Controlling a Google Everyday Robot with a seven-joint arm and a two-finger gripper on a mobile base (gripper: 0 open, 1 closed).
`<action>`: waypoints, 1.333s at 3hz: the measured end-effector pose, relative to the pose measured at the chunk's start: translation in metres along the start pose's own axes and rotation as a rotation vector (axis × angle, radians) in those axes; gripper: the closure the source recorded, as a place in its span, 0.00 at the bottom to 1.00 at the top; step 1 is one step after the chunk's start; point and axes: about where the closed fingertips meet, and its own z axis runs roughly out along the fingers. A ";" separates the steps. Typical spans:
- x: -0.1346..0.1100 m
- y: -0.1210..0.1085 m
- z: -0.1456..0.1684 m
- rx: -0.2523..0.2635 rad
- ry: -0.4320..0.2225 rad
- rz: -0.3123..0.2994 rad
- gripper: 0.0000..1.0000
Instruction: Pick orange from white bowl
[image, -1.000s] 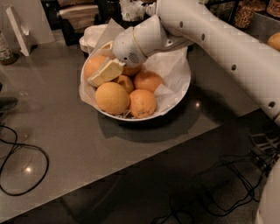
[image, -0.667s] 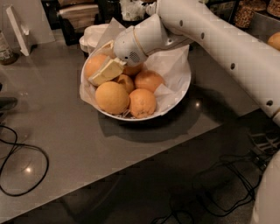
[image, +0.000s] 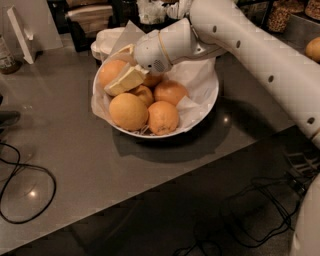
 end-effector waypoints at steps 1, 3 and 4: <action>-0.027 0.004 -0.027 -0.017 -0.246 -0.096 1.00; -0.074 0.044 -0.064 -0.085 -0.319 -0.268 1.00; -0.095 0.073 -0.081 -0.049 -0.113 -0.303 1.00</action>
Offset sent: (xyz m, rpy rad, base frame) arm -0.0573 -0.0484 0.1001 0.4985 -0.2159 0.3171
